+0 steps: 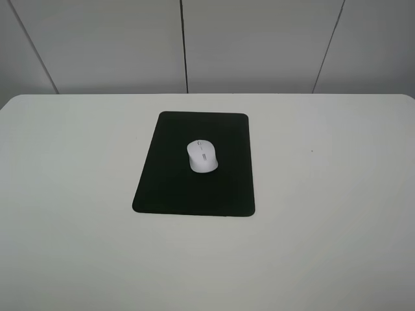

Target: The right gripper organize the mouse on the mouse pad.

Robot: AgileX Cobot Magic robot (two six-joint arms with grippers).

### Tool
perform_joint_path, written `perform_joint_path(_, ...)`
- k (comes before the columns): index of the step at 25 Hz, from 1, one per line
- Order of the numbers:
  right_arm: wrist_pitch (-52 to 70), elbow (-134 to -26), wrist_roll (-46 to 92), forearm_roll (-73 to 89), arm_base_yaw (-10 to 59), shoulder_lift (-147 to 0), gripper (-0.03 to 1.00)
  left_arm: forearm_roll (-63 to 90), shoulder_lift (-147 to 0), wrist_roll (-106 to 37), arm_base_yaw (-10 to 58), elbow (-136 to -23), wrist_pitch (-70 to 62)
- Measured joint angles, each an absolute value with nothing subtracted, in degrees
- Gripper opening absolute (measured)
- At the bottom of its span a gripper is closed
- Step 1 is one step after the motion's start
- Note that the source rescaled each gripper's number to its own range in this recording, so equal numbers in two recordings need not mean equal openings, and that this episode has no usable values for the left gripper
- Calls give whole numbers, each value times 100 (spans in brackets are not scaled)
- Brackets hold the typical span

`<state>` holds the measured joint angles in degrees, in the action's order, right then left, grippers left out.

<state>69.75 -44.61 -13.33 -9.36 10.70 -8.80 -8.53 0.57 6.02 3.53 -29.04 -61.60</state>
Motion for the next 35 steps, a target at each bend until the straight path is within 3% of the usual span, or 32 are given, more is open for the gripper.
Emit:
perform_joint_path(7,6999,-4393,-1328,-597,1070,-430,69,-853,57,602,353,-2904,-6160)
perform_joint_path(15,6737,-3362,-1242,-585,1070,30,69,-853,57,602,353,-2904,-6160)
perform_joint_path(25,6172,-2961,-799,-733,1032,30,69,-853,57,602,353,-2904,-6160)
perform_joint_path(35,6160,-2961,-786,-737,-248,30,69,-853,57,602,353,-2904,-6160)
